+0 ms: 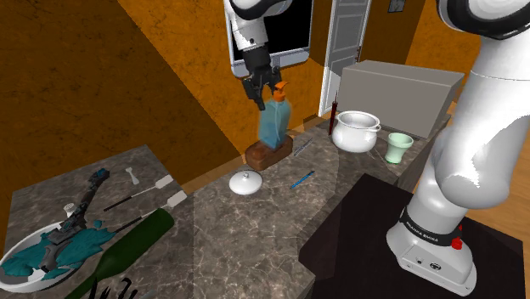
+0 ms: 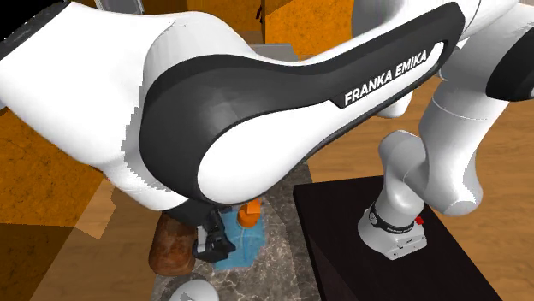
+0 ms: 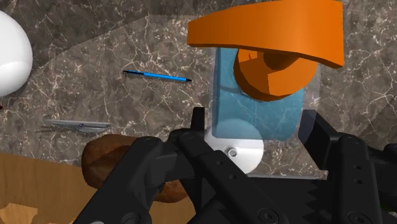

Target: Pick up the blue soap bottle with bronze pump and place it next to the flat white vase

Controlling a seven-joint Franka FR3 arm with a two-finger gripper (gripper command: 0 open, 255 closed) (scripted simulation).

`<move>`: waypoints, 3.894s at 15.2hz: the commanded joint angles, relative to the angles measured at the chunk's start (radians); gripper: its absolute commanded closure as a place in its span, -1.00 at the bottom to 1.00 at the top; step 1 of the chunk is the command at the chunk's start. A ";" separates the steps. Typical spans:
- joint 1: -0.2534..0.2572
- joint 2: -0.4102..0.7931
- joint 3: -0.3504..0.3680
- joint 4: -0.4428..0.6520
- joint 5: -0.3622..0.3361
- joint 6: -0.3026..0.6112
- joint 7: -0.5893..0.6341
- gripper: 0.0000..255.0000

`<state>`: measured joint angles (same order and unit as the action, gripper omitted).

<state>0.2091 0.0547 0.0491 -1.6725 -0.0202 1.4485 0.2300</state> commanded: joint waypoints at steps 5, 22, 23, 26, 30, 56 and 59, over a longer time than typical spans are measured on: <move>0.071 0.139 0.058 0.180 0.019 -0.042 0.130 1.00; 0.206 0.443 0.116 0.526 0.010 -0.081 0.312 1.00; 0.205 0.439 0.115 0.507 0.011 -0.065 0.311 1.00; 0.202 0.432 0.115 0.454 0.012 -0.021 0.309 1.00; 0.200 0.427 0.114 0.393 0.012 0.036 0.307 1.00; 0.197 0.495 0.107 0.147 0.002 0.350 0.299 1.00; 0.198 0.512 0.106 0.132 0.000 0.381 0.299 1.00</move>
<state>0.4080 0.5612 0.1559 -1.5357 -0.0195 1.8184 0.5309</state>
